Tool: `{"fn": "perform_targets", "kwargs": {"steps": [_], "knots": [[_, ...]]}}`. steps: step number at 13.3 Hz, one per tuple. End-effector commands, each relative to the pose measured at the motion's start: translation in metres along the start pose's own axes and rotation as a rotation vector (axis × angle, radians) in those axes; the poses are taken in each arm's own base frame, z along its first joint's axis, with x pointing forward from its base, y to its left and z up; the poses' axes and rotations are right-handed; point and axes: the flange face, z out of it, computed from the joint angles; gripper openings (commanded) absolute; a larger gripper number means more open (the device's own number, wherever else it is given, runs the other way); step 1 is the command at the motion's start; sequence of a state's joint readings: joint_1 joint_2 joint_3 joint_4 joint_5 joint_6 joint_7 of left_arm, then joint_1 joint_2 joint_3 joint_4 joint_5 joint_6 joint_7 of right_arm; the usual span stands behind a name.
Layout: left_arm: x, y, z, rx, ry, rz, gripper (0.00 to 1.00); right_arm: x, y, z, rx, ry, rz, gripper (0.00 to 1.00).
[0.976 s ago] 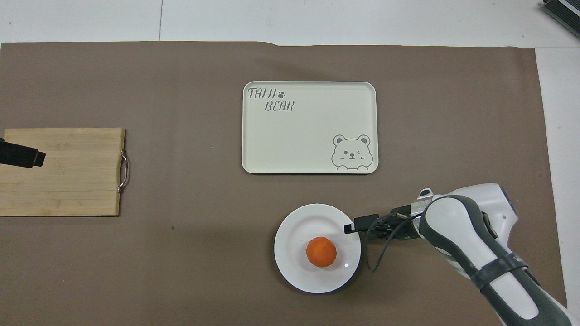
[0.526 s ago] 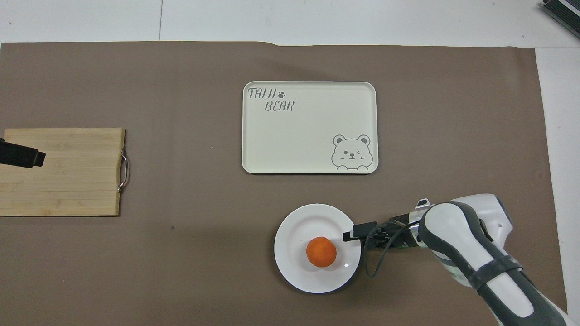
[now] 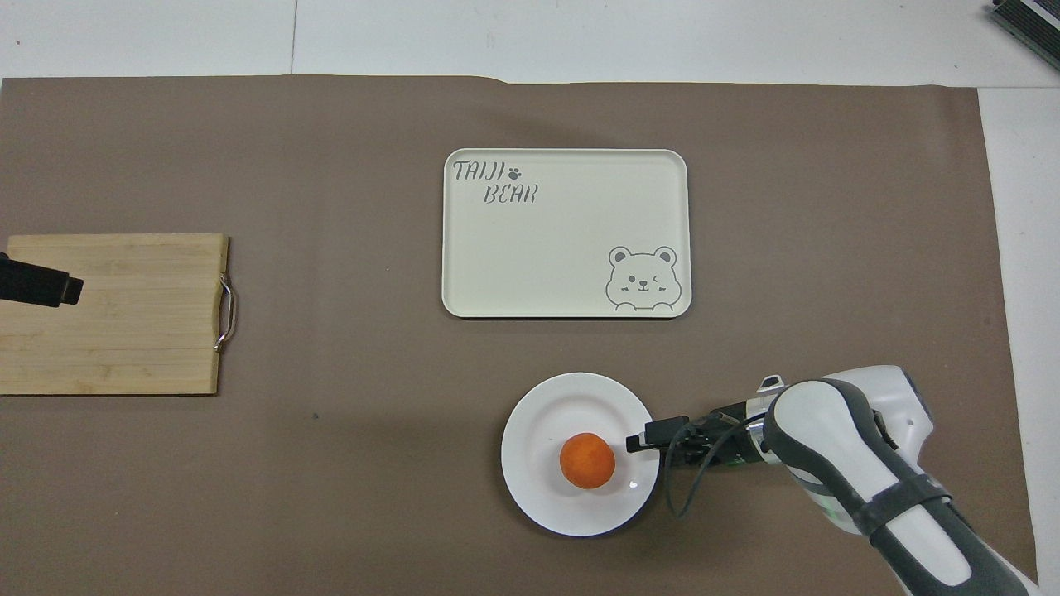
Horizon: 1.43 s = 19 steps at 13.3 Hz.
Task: Place orange and plate with both arms
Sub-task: 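Lift the plate with the right gripper and carry it onto the tray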
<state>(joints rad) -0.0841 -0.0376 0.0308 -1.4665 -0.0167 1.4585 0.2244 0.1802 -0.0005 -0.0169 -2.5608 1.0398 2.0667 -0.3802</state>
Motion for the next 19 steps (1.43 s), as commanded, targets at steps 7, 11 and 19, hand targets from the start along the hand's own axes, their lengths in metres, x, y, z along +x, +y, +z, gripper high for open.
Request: {"fn": "perform_targets", "kwargs": {"steps": [7, 11, 19], "knots": [[-0.003, -0.003, -0.006, 0.018, -0.009, 0.005, 1.00, -0.014, -0.007, 0.010, 0.058, 0.007, -0.010, 1.00], [-0.003, -0.003, -0.006, 0.017, -0.009, 0.006, 1.00, -0.015, -0.002, 0.013, 0.055, 0.002, -0.024, 0.64], [-0.003, -0.003, -0.006, 0.017, -0.009, 0.006, 1.00, -0.013, 0.000, 0.013, 0.050, 0.007, -0.020, 0.00]]}}
